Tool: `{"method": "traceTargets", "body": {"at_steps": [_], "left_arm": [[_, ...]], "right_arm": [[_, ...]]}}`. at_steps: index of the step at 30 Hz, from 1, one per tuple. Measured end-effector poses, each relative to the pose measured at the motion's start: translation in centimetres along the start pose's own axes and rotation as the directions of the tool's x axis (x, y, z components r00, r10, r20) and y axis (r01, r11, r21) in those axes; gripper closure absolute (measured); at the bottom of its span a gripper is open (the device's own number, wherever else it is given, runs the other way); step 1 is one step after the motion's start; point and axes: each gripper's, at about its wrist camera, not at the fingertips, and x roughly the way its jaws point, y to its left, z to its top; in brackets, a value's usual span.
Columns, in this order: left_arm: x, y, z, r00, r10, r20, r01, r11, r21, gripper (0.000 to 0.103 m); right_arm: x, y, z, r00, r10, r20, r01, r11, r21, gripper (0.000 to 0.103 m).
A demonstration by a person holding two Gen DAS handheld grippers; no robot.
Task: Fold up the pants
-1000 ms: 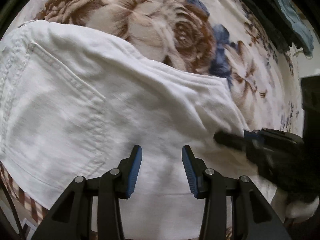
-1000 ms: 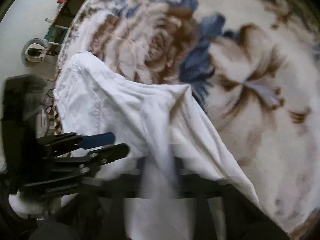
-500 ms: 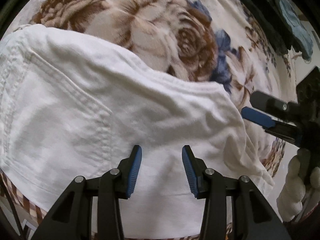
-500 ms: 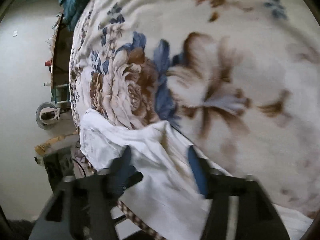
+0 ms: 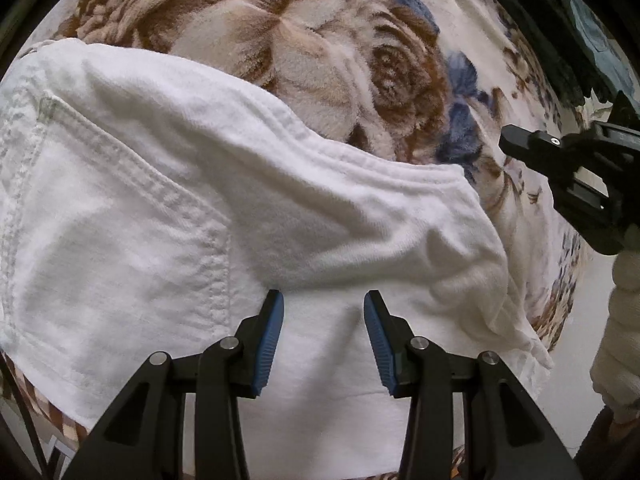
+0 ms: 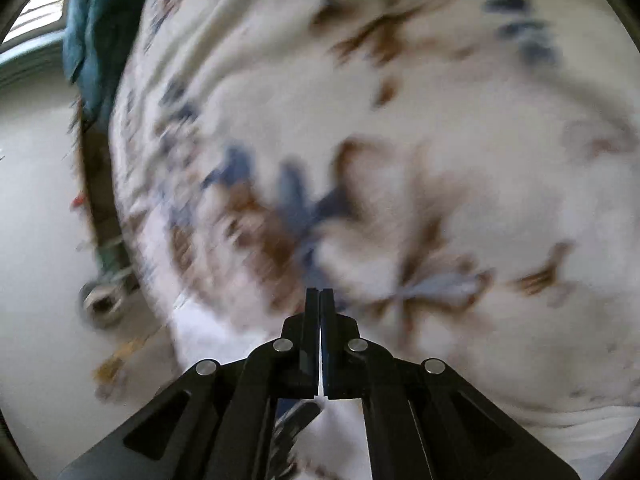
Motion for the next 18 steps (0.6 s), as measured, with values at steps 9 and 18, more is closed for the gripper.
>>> {"method": "traceTargets", "body": {"at_steps": [9,18], "left_arm": [[-0.8,-1.4,0.0,0.999,0.042,0.028,-0.043,0.998,0.049,0.064],[-0.3,-7.2,0.8,0.999,-0.033,0.022,0.030,0.989,0.146,0.062]], "right_arm": [[5.9,3.0,-3.1,0.913,-0.408,0.005,0.393,0.875,-0.284,0.057],[-8.9,-3.3,-8.8,0.936,-0.235,0.261,0.255,0.966,-0.043,0.035]]}}
